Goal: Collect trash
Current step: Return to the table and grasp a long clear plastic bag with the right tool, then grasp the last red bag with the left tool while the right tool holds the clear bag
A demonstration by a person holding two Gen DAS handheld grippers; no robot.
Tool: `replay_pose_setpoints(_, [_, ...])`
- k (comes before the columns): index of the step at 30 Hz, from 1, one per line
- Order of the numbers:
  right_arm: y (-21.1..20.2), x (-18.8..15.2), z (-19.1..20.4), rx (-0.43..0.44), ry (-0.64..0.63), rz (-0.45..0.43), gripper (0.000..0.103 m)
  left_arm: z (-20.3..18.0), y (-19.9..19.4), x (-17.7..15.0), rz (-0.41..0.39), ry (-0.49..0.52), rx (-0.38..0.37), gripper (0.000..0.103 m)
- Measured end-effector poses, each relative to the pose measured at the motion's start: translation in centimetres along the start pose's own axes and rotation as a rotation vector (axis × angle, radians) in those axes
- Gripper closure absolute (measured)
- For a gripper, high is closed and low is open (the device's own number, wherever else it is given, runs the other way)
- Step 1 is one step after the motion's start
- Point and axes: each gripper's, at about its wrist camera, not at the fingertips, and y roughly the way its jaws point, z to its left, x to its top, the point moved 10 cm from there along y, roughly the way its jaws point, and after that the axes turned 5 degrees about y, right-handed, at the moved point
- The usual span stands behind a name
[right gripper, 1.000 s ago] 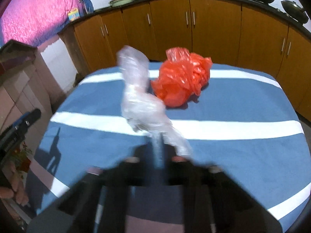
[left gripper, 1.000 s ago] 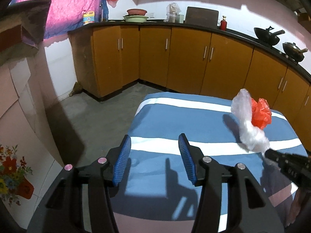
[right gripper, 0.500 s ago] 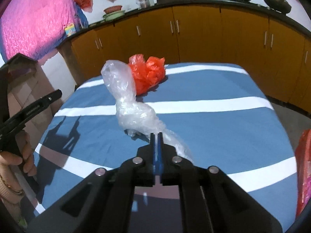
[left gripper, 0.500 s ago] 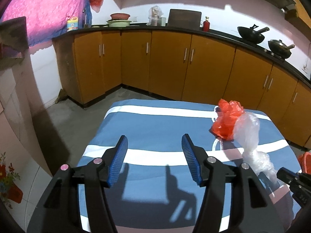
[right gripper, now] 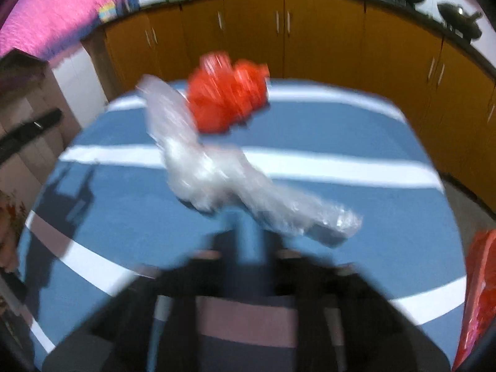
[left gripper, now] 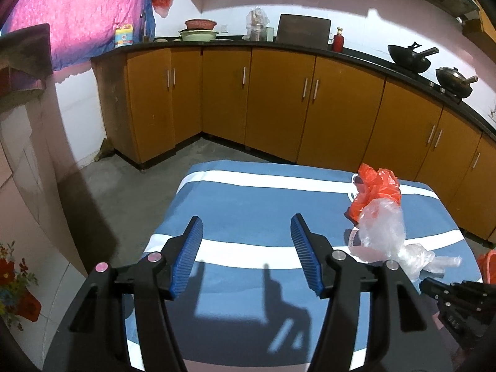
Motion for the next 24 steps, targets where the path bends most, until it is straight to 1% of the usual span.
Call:
replay_pose_setpoints(1, [-0.5, 0.0, -0.4, 0.020, 0.024, -0.015, 0.101, -0.1, 0.1, 0.0, 0.003, -0.003, -0.003, 0.043])
replay_pose_setpoints(3, [-1.1, -0.4, -1.3, 0.019, 0.044, -0.021, 0.101, -0.7, 0.3, 0.0, 0.009, -0.006, -0.014, 0.043])
replay_pose_setpoints(5, [-2.3, -1.1, -2.6, 0.036, 0.082, -0.039, 0.101, -1.5, 0.4, 0.0, 0.007, 0.001, -0.026, 0.043])
replay_pose_setpoints(8, [-4.6, -1.2, -3.4, 0.090, 0.110, -0.101, 0.101, -2.4, 0.4, 0.0, 0.005, 0.011, -0.036, 0.042])
replay_pose_setpoints(11, [-6.2, -0.5, -3.3, 0.132, 0.112, -0.140, 0.096, -2.8, 0.3, -0.2, 0.005, 0.015, -0.039, 0.042])
replay_pose_setpoints(12, [-6.5, 0.0, -3.1, 0.132, 0.106, -0.153, 0.093, -2.8, 0.2, -0.2, 0.005, 0.017, -0.037, 0.042])
replay_pose_setpoints(14, [-6.7, 0.8, -2.7, 0.118, 0.094, -0.171, 0.075, -2.6, 0.1, -0.1, 0.003, 0.020, -0.029, 0.042])
replay_pose_setpoints(15, [-6.7, 1.2, -2.5, 0.112, 0.093, -0.182, 0.072, -2.3, 0.0, 0.0, 0.000, 0.021, -0.022, 0.041])
replay_pose_setpoints(17, [-6.2, 2.1, -2.0, 0.107, 0.093, -0.189, 0.060, -1.6, -0.1, 0.3, -0.005, 0.021, -0.008, 0.040])
replay_pose_setpoints(20, [-4.7, 3.3, -1.0, 0.096, 0.068, -0.176, 0.050, -0.3, -0.1, 0.6, -0.009, 0.021, 0.016, 0.039])
replay_pose_setpoints(24, [-2.4, 4.1, -0.1, 0.051, -0.001, -0.136, 0.047, 1.5, -0.1, 0.9, -0.009, 0.014, 0.047, 0.039])
